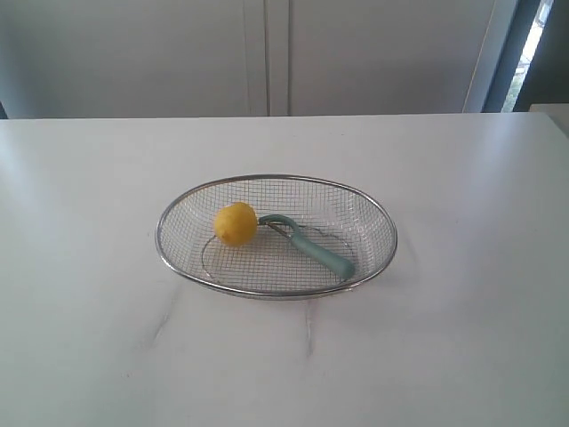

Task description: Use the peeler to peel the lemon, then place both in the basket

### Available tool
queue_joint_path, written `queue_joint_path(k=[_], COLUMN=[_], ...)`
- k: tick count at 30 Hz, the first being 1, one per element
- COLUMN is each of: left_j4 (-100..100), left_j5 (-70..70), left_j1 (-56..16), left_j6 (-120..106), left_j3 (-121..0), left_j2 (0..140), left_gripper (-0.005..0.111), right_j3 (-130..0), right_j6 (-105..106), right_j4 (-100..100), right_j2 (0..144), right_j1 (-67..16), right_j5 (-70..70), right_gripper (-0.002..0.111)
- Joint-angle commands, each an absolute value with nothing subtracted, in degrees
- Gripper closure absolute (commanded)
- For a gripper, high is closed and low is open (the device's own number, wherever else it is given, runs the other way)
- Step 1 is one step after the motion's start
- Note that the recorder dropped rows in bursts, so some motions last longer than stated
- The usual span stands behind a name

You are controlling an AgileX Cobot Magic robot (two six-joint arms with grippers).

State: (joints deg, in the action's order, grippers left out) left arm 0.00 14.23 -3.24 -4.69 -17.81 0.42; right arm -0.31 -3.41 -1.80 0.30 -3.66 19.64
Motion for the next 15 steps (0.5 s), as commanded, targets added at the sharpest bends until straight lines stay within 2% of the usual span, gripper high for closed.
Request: queue_joint_path(k=[1, 7, 15], left_j4=[0.0, 0.0, 0.3], left_j5=[23.8, 38.0, 31.4], left_j1=[-3.0, -3.0, -3.0], left_j6=[-4.8, -4.8, -5.3], left_j3=[-9.1, 0.0, 0.0], left_j2=[0.0, 0.0, 0.0], left_gripper=[0.107, 0.107, 0.107], right_j3=[0.0, 0.0, 0.0], right_j6=[-3.5, -3.5, -3.5], right_j4=[-1.9, -1.9, -1.9], right_j2=[0.0, 0.0, 0.0], right_j1=[-3.3, -3.3, -3.3], right_j5=[19.3, 19.3, 19.3], right_gripper=[0.108, 0.108, 0.108])
